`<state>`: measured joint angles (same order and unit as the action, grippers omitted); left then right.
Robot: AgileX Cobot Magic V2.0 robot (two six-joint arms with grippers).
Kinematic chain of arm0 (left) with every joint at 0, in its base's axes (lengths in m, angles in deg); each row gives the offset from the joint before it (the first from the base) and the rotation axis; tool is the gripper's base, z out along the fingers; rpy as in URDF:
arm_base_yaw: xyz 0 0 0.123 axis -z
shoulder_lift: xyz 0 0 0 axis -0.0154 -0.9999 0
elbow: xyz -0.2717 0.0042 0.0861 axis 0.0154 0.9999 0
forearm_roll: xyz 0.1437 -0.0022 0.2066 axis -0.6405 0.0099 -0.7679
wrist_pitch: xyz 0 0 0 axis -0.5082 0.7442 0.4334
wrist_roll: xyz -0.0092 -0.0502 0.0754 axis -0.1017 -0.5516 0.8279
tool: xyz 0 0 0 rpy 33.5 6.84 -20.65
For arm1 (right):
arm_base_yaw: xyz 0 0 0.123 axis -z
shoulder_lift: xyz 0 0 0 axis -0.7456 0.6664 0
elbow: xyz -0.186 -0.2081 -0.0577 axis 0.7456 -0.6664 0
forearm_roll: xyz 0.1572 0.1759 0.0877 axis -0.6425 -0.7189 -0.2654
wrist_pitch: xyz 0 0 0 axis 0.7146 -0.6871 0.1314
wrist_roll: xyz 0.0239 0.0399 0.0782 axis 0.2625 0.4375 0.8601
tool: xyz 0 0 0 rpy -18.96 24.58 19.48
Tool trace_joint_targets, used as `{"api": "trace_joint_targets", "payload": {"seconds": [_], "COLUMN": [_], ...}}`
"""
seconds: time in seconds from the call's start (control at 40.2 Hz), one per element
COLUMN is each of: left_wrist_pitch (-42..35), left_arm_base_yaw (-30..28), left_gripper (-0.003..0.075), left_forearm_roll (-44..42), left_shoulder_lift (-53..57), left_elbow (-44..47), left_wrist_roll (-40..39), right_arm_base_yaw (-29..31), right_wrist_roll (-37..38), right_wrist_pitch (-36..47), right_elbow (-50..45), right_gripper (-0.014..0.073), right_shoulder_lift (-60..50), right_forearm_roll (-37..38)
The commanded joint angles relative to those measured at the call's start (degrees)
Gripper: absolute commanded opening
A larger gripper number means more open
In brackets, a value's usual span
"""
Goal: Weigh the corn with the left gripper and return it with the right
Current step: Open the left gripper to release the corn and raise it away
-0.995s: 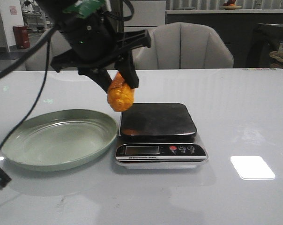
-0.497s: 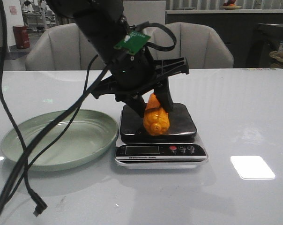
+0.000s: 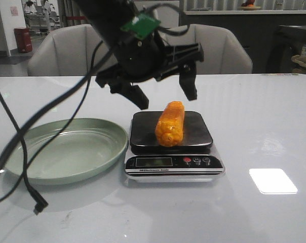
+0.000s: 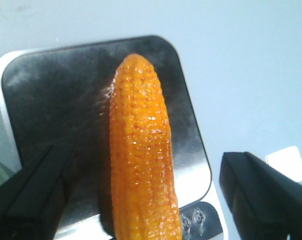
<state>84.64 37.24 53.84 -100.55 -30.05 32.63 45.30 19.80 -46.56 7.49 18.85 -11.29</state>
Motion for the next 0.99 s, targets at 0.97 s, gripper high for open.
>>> {"api": "trace_joint_targets", "payload": {"seconds": [0.97], "left_wrist_pitch": [-9.75], "left_arm_base_yaw": [0.09], "left_gripper": [0.0637], "left_forearm_roll": [-18.27], "left_shoulder_lift": [62.92], "left_elbow": [40.71], "left_wrist_roll": [-0.23], "right_arm_base_yaw": [0.29], "right_wrist_roll": [-0.56], "right_wrist_pitch": [4.81], "right_elbow": [-0.13], "right_gripper": [0.0164], "right_shoulder_lift": [-1.16], "right_forearm_roll": [0.74]}}
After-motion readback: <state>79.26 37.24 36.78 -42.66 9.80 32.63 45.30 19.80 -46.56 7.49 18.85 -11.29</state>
